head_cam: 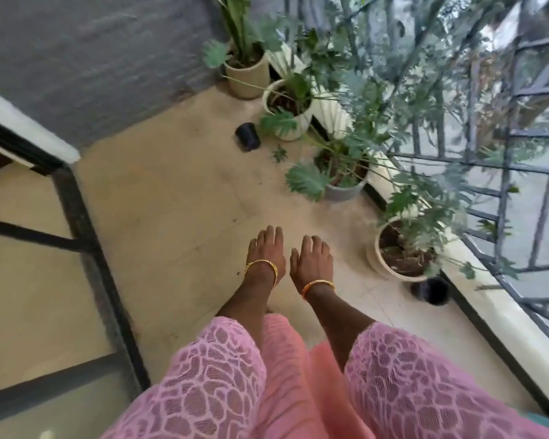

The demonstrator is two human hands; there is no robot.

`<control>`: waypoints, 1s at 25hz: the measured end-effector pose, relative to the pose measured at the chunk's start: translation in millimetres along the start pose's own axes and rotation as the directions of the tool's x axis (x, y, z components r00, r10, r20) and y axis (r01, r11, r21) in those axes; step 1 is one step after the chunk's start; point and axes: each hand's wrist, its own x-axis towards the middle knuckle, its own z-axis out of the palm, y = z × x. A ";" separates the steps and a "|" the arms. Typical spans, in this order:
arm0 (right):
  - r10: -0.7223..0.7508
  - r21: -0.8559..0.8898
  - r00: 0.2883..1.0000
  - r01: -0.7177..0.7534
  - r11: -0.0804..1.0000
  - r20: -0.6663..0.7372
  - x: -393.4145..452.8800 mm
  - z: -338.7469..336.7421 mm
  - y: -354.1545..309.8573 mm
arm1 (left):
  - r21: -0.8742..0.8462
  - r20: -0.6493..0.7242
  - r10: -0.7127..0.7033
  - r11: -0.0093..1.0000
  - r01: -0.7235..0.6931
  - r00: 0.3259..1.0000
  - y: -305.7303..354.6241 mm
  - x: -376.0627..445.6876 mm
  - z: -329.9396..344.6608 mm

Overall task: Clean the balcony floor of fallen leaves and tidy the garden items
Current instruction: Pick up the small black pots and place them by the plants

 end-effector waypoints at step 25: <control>-0.036 0.019 0.999 0.036 0.999 -0.003 350.5 -15.5 -303.9 | -0.048 0.096 -0.178 0.982 0.183 0.979 -302.9 279.2 -149.7</control>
